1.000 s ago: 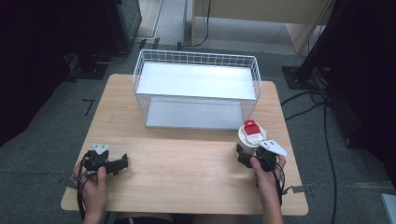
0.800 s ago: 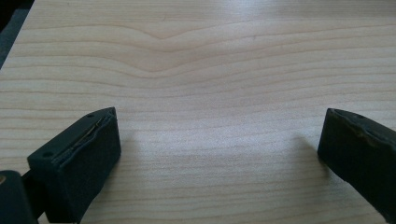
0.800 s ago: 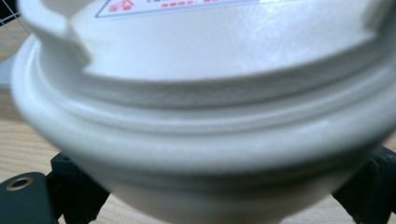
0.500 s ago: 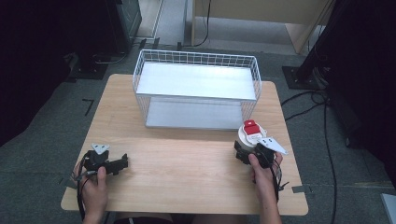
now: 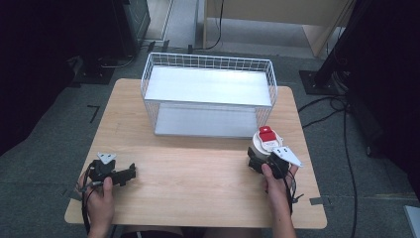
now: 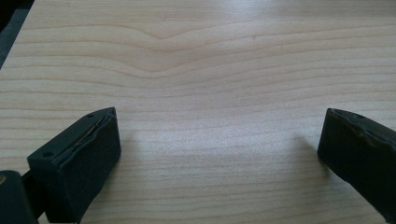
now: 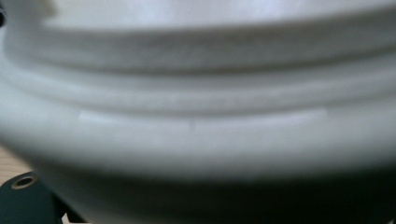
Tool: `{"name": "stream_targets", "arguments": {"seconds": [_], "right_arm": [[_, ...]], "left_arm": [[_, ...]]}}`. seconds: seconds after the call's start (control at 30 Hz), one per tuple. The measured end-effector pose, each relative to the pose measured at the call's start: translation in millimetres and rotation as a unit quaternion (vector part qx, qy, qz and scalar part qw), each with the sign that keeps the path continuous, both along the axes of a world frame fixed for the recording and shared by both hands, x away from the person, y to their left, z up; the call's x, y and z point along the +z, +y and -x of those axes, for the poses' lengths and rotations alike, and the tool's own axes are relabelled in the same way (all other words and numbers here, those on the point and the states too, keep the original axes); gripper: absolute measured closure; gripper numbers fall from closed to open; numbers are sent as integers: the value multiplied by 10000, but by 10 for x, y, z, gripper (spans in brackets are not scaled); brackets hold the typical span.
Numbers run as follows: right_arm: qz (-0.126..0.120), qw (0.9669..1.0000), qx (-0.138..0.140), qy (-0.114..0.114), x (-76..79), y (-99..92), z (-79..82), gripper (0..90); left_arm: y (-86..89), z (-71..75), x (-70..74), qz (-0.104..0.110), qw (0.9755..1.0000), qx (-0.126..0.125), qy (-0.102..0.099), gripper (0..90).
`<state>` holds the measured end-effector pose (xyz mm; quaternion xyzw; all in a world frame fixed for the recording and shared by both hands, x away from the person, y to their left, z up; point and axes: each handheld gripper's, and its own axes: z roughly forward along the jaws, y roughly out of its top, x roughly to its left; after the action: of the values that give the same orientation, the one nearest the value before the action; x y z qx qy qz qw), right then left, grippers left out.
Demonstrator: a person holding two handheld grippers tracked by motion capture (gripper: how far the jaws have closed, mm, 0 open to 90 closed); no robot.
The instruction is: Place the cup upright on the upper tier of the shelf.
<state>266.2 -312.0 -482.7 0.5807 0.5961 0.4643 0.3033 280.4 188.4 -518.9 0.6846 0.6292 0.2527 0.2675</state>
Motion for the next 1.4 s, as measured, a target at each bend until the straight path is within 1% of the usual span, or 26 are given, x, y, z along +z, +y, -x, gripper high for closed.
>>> {"name": "stream_targets", "arguments": {"seconds": [0.1, 0.13, 0.2, 0.3, 0.33, 0.37, 0.4, 0.43, 0.57, 0.6, 0.63, 0.7, 0.73, 0.8, 0.87, 0.9, 0.97, 1.1, 1.13, 1.23, 1.27, 1.37, 1.4], "right_arm": [[44, 9999, 81, -78, 64, 28, 15, 93], [43, 9998, 134, -148, 124, 59, 26, 93], [28, 9997, 155, -165, 146, 71, 31, 94], [55, 9992, 257, -304, 274, 139, 43, 94], [55, 9992, 257, -304, 274, 139, 43, 94], [48, 9990, 294, -328, 307, 158, 46, 94], [53, 9987, 347, -377, 373, 201, 49, 94], [70, 9984, 385, -418, 404, 222, 46, 94], [71, 9978, 457, -465, 492, 292, 40, 94], [72, 9973, 526, -512, 553, 346, 29, 95], [72, 9973, 526, -512, 553, 346, 29, 95], [77, 9968, 578, -551, 598, 391, 22, 95], [64, 9963, 638, -577, 646, 447, 17, 94], [54, 9960, 662, -590, 669, 476, 13, 95], [49, 9952, 733, -647, 730, 554, -11, 95], [49, 9952, 733, -647, 730, 554, -11, 95], [32, 9944, 790, -699, 789, 626, -44, 95], [36, 9934, 860, -763, 848, 696, -75, 95], [31, 9927, 904, -800, 895, 743, -100, 95], [8, 9923, 932, -812, 932, 782, -119, 95], [34, 9913, 984, -876, 971, 823, -141, 95], [46, 9905, 1020, -926, 1014, 864, -160, 95], [15, 9900, 1042, -946, 1061, 906, -186, 95]], "left_arm": [[-1, 0, 0, 3, 10000, 3, 1, 0], [0, 0, 0, 3, 10000, 2, 1, 0], [0, 0, 0, -1, 10000, -1, 1, 0], [0, 0, 0, -1, 10000, -1, 1, 0], [0, 0, 0, -1, 10000, -1, 1, 0], [0, 0, 0, -1, 10000, -1, 1, 0], [0, 0, 0, -1, 10000, -1, 1, 0], [0, 0, 0, -2, 10000, -1, 1, 0], [0, 0, 0, -1, 10000, 0, 1, 0], [-1, 0, 0, 3, 10000, 3, 0, 0], [-1, 0, 0, 3, 10000, 3, 0, 0], [0, 0, 0, 0, 10000, 0, 0, 0], [0, 0, 0, -2, 10000, 0, 0, 0], [1, 0, 1, -8, 10000, -6, 6, 0], [0, 0, 0, -1, 10000, 0, 0, 0], [0, 0, 0, -1, 10000, 0, 0, 0], [1, 0, 0, -8, 10000, -1, -2, 0], [1, 0, 2, -7, 10000, -4, 6, 0], [2, 0, 2, -7, 10000, -5, 6, 0], [1, 0, 2, -3, 10000, 0, 7, 0], [1, 0, 2, -7, 10000, -3, 6, 0], [1, 0, 2, -7, 10000, -4, 7, 0], [1, 0, 2, -8, 10000, -4, 8, 0]]}}
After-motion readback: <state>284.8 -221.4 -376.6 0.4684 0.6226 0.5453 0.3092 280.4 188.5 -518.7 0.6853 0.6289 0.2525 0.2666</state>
